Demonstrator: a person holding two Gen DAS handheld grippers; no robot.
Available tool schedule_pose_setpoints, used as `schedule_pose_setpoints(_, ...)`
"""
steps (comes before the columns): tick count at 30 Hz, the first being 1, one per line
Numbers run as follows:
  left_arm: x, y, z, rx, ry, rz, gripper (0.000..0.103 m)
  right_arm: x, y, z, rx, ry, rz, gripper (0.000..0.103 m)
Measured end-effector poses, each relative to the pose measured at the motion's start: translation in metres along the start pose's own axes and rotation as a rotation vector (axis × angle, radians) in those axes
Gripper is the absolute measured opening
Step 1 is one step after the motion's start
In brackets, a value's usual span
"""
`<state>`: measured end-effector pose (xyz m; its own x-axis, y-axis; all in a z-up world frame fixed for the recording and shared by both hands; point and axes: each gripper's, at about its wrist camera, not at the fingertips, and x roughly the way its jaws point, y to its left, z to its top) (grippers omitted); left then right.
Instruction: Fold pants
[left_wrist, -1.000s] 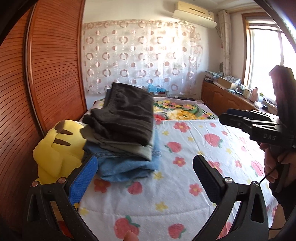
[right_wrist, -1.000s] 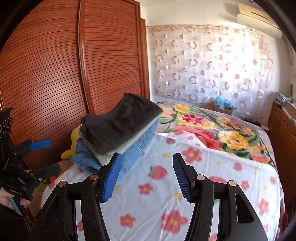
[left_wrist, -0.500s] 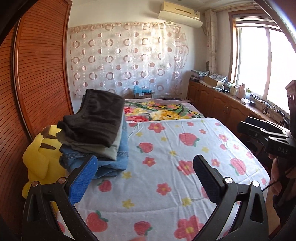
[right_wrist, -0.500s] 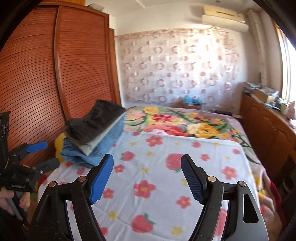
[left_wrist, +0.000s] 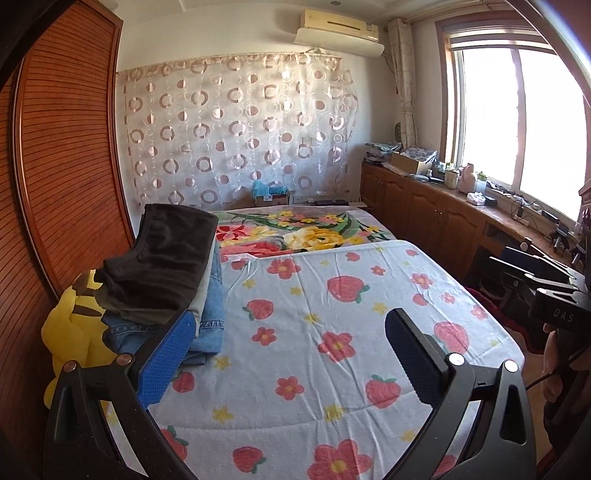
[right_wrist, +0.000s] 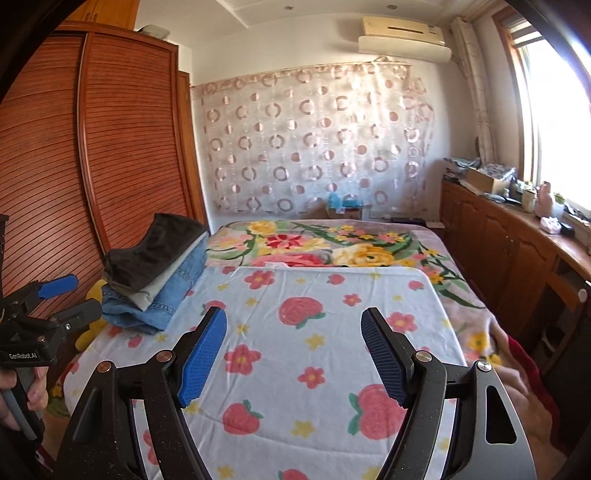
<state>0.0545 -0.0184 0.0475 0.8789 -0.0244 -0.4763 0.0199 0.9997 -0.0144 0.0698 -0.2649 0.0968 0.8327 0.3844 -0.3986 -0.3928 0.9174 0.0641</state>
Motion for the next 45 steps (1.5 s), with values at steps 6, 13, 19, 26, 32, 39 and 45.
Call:
schedule_pose_setpoints(6,-0.017,-0.006,0.010,0.000,-0.034,-0.006,0.103,-0.014,0.007,0.000,0.009,-0.032,-0.033,0.083)
schedule_pose_setpoints(13,-0.035,-0.011,0.021,0.005,-0.071,-0.001,0.103,-0.025,0.014,-0.004,0.005,-0.062,-0.036,0.085)
schedule_pose_setpoints(19,-0.043,-0.012,0.024,0.007,-0.088,0.010,0.103,-0.033,0.018,-0.012,-0.008,-0.081,-0.033,0.085)
schedule_pose_setpoints(26,-0.045,-0.011,0.024,0.004,-0.095,0.015,0.103,-0.033,0.016,-0.017,-0.020,-0.096,-0.036,0.085)
schedule_pose_setpoints(32,-0.047,-0.009,0.024,0.002,-0.092,0.022,0.103,-0.030,0.016,-0.016,-0.022,-0.097,-0.041,0.085)
schedule_pose_setpoints(39,-0.049,-0.008,0.024,0.002,-0.091,0.026,0.103,-0.031,0.017,-0.016,-0.023,-0.097,-0.043,0.085)
schedule_pose_setpoints(45,-0.050,-0.006,0.022,0.000,-0.090,0.029,0.103,-0.031,0.018,-0.016,-0.024,-0.097,-0.042,0.085)
